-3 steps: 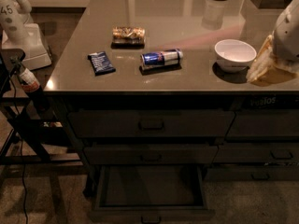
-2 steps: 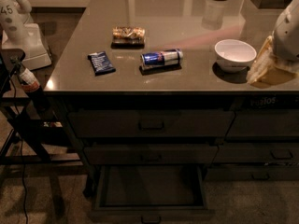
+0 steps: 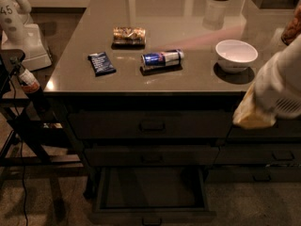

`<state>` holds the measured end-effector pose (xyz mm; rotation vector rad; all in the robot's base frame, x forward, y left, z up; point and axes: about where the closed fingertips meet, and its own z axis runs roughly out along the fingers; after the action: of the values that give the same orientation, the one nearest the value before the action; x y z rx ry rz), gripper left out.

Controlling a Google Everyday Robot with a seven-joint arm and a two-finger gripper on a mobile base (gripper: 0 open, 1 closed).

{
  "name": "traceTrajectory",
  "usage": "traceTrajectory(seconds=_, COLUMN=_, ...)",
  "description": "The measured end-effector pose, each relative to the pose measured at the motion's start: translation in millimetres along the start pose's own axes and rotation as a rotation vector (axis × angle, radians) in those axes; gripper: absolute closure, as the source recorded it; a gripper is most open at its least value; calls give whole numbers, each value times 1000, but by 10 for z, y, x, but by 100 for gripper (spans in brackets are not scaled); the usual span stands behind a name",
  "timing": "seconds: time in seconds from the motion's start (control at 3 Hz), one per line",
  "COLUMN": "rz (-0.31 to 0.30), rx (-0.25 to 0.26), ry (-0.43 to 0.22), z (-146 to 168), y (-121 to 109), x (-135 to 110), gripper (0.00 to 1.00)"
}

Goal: Close bottom drawer

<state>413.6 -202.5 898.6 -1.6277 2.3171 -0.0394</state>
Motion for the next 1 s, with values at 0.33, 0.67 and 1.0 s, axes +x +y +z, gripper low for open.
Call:
traceTrajectory(seconds=0.33, rz=66, rx=-92, ry=31, z=709, y=450, x=182, gripper=100)
traceTrajectory(seconds=0.67, rz=66, rx=-91, ry=30, z=707, y=448, x=179, gripper=100)
traceTrajectory(seconds=1.0, rz=77, rx=-118, ry=18, z=871, y=581, x=168, gripper=100)
